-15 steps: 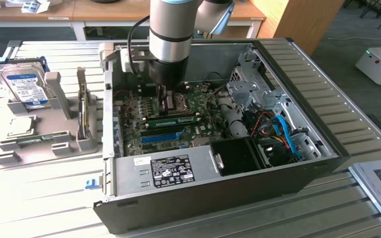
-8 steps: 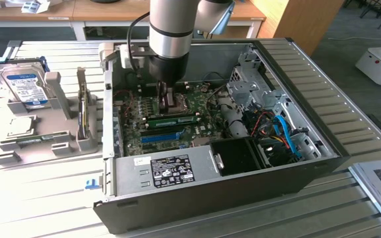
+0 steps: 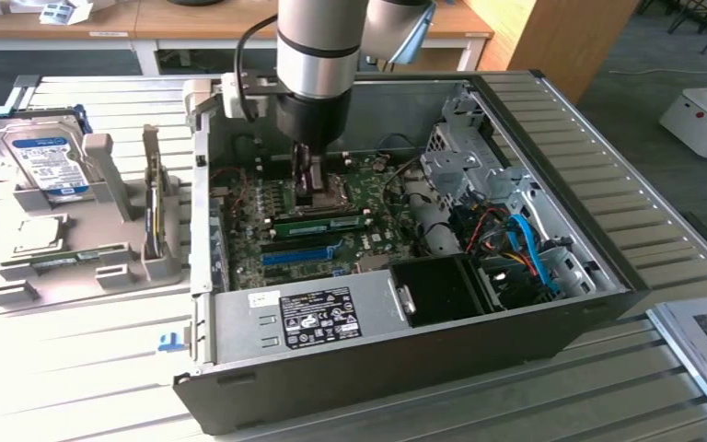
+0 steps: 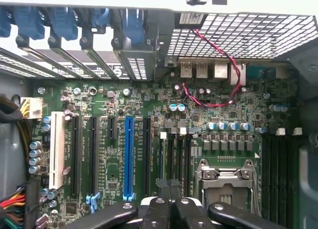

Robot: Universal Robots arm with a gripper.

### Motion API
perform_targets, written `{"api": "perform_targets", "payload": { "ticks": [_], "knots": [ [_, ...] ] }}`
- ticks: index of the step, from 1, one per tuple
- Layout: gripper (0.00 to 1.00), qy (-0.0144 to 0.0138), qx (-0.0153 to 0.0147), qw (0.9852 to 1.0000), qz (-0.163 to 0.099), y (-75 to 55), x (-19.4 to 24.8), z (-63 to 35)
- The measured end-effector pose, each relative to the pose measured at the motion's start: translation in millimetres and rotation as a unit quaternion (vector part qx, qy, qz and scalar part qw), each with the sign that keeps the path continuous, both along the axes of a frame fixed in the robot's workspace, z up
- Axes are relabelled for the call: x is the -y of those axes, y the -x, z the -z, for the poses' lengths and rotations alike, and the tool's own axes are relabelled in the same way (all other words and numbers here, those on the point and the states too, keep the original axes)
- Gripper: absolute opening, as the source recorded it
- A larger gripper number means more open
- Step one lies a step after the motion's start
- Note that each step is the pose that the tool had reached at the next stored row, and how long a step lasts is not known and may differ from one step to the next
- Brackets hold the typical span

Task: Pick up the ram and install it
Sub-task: 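Press down the ram until it locks into place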

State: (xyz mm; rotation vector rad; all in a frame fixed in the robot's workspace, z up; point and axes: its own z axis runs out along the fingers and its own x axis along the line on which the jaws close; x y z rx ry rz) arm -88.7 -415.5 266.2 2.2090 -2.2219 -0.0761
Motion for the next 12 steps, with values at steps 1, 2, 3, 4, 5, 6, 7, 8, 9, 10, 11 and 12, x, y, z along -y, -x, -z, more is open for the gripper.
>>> {"api": "perform_targets", "payload": {
  "ticks": [1, 2, 3, 4, 5, 6, 7, 8, 9, 10, 11, 12],
  "knots": [
    [0.10, 0.0000, 0.0000, 1.0000, 0.000, 0.0, 0.0, -1.0],
    [0.10, 0.0000, 0.0000, 1.0000, 0.000, 0.0, 0.0, -2.0],
    [0.10, 0.0000, 0.0000, 1.0000, 0.000, -0.1, 0.0, -3.2],
    [0.10, 0.0000, 0.0000, 1.0000, 0.000, -0.1, 0.0, -4.4],
    [0.10, 0.0000, 0.0000, 1.0000, 0.000, -0.2, 0.0, -5.5],
    [0.10, 0.0000, 0.0000, 1.0000, 0.000, -0.2, 0.0, -6.6],
    [0.10, 0.0000, 0.0000, 1.0000, 0.000, -0.2, 0.0, -7.7],
    [0.10, 0.0000, 0.0000, 1.0000, 0.000, -0.3, 0.0, -8.9],
    [0.10, 0.0000, 0.0000, 1.0000, 0.000, -0.3, 0.0, -10.1],
    [0.10, 0.0000, 0.0000, 1.0000, 0.000, -0.3, 0.0, -11.3],
    [0.10, 0.0000, 0.0000, 1.0000, 0.000, -0.4, 0.0, -12.4],
    [0.10, 0.0000, 0.0000, 1.0000, 0.000, -0.4, 0.0, -13.5]
  ]
}}
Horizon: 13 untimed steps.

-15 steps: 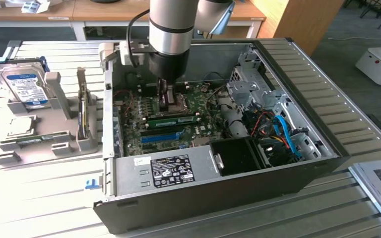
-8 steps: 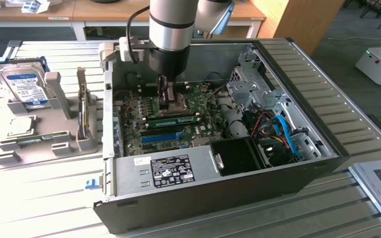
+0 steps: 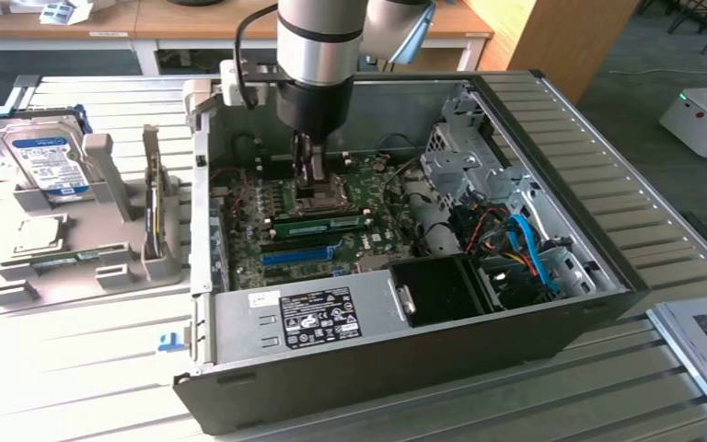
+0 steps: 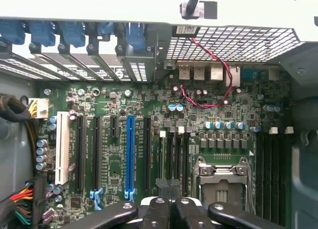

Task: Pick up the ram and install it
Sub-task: 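Press down the ram until it locks into place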

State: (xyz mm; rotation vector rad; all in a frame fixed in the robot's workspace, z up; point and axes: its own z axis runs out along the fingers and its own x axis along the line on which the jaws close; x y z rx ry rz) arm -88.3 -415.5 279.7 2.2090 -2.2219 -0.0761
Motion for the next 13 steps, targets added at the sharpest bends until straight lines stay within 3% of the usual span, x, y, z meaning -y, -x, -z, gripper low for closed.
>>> {"api": "perform_targets", "payload": {
  "ticks": [13],
  "knots": [
    [0.10, 0.0000, 0.0000, 1.0000, 0.000, -0.3, 0.0, -12.6]
  ]
}}
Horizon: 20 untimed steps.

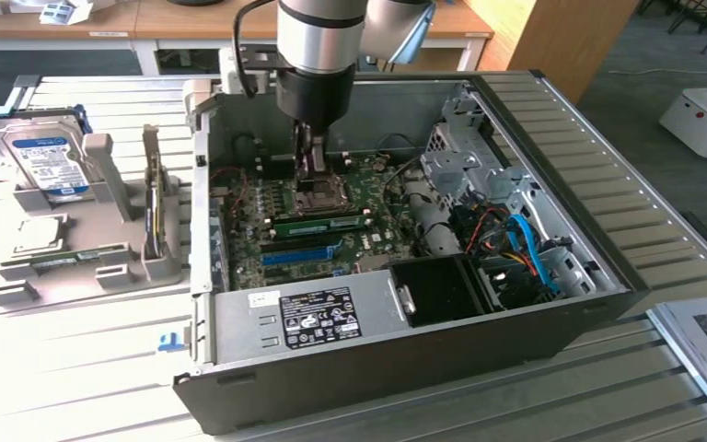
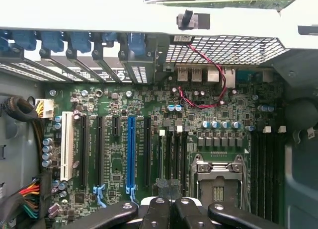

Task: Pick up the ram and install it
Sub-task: 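Press down the ram until it locks into place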

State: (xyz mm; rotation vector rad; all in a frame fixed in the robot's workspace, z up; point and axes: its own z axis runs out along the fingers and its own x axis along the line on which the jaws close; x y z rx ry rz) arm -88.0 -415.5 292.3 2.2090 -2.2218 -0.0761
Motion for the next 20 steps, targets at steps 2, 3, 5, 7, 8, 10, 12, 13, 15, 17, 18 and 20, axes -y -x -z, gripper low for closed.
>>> {"api": "perform_targets", "payload": {
  "ticks": [2, 3, 5, 7, 8, 10, 12, 13, 15, 17, 18, 20],
  "knots": [
    [0.10, 0.0000, 0.0000, 1.0000, 0.000, -0.1, 0.0, -7.1],
    [0.10, 0.0000, 0.0000, 1.0000, 0.000, -0.1, 0.0, -11.0],
    [0.10, 0.0000, 0.0000, 1.0000, 0.000, -0.1, 0.0, -14.4],
    [0.10, 0.0000, 0.0000, 1.0000, 0.000, -0.1, 0.0, -16.2],
    [0.10, 0.0000, 0.0000, 1.0000, 0.000, -0.1, 0.0, -17.0],
    [0.10, 0.0000, 0.0000, 1.0000, 0.000, -0.1, 0.0, -18.5],
    [0.10, 0.0000, 0.0000, 1.0000, 0.000, -0.1, 0.0, -19.9],
    [0.10, 0.0000, 0.0000, 1.0000, 0.000, -0.1, 0.0, -20.6],
    [0.10, 0.0000, 0.0000, 1.0000, 0.000, -0.1, 0.0, -21.9],
    [0.10, 0.0000, 0.0000, 1.0000, 0.000, -0.1, 0.0, -23.3],
    [0.10, 0.0000, 0.0000, 1.0000, 0.000, -0.1, 0.0, -23.9],
    [0.10, 0.0000, 0.0000, 1.0000, 0.000, -0.1, 0.0, -25.0]
  ]
}}
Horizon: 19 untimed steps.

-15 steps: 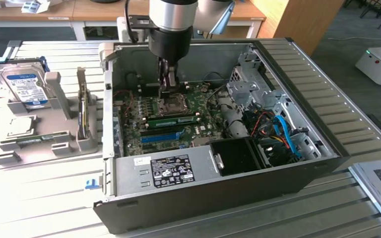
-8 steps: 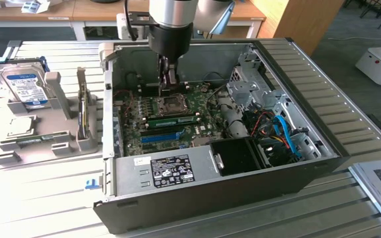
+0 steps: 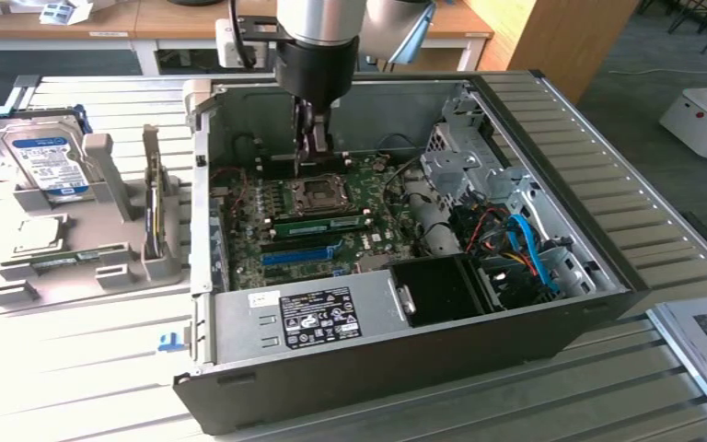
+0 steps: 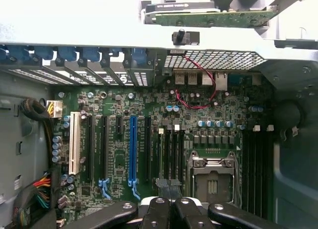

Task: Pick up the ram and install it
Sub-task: 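Press down the ram until it locks into place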

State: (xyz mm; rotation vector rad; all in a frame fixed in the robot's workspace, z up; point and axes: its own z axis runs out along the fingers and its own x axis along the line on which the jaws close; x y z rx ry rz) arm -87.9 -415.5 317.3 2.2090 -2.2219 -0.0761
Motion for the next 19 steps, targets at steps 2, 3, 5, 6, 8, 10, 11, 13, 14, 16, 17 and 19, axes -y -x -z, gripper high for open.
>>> {"api": "perform_targets", "payload": {
  "ticks": [2, 3, 5, 6, 8, 10, 11, 13, 14, 16, 17, 19],
  "knots": [
    [0.10, 0.0000, 0.0000, 1.0000, 0.000, 0.0, 0.0, -1.1],
    [0.10, 0.0000, 0.0000, 1.0000, 0.000, 0.0, 0.0, -1.5],
    [0.10, -0.0001, 0.0001, 1.0000, 0.000, 0.0, 0.0, -1.6],
    [0.10, 0.0000, 0.0000, 1.0000, 0.000, -0.1, 0.0, -1.7],
    [0.10, 0.0000, 0.0000, 1.0000, 0.000, -0.5, 0.0, -1.7],
    [0.10, 0.0000, 0.0000, 1.0000, 0.000, -0.5, 0.0, -1.7],
    [0.10, 0.0000, 0.0000, 1.0000, 0.000, -0.5, 0.0, -1.8],
    [0.10, 0.0000, 0.0000, 1.0000, 0.000, -0.5, 0.0, -1.7],
    [0.10, 0.0000, 0.0000, 1.0000, 0.000, -0.5, 0.0, -1.8],
    [0.10, 0.0000, 0.0000, 1.0000, 0.000, -0.5, 0.0, -1.7],
    [0.10, 0.0000, 0.0000, 1.0000, 0.000, -0.8, 0.0, -1.7],
    [0.10, 0.0000, 0.0000, 1.0000, 0.000, -2.9, -0.1, -1.8]
  ]
}}
